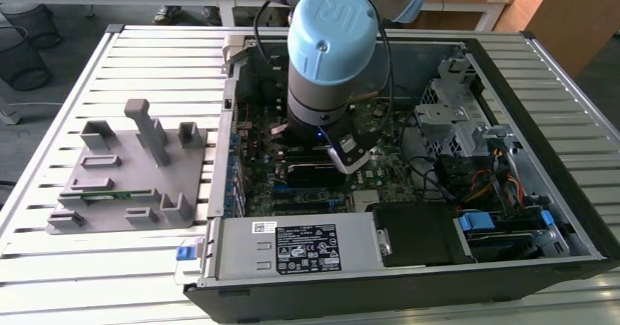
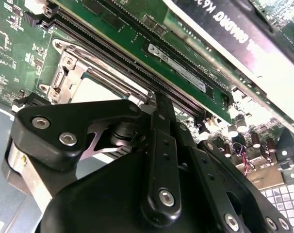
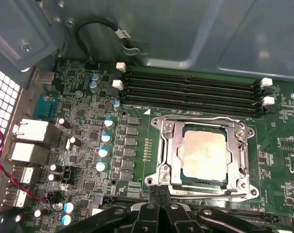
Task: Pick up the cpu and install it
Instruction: 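Install the second cpu locking lever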
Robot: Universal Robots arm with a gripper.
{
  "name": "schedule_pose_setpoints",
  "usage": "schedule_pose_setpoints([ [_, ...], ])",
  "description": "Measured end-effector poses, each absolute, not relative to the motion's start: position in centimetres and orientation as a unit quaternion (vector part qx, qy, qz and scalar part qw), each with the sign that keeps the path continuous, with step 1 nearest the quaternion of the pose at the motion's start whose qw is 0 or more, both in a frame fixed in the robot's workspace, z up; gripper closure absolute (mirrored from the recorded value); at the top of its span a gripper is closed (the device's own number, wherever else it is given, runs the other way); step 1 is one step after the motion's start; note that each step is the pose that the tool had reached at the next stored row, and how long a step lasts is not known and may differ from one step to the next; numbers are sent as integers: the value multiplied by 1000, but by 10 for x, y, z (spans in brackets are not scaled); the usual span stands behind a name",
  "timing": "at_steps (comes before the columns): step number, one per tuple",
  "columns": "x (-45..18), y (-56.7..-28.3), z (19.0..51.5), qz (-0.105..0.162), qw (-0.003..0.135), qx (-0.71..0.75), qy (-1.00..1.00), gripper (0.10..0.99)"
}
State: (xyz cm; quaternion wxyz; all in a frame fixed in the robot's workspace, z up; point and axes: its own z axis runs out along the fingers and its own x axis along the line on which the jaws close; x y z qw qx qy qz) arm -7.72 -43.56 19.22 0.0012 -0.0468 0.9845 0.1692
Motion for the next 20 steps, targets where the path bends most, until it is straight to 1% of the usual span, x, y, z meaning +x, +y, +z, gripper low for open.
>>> schedule_pose_setpoints([
  [20, -81, -436, 188, 186, 2, -47, 982, 980],
])
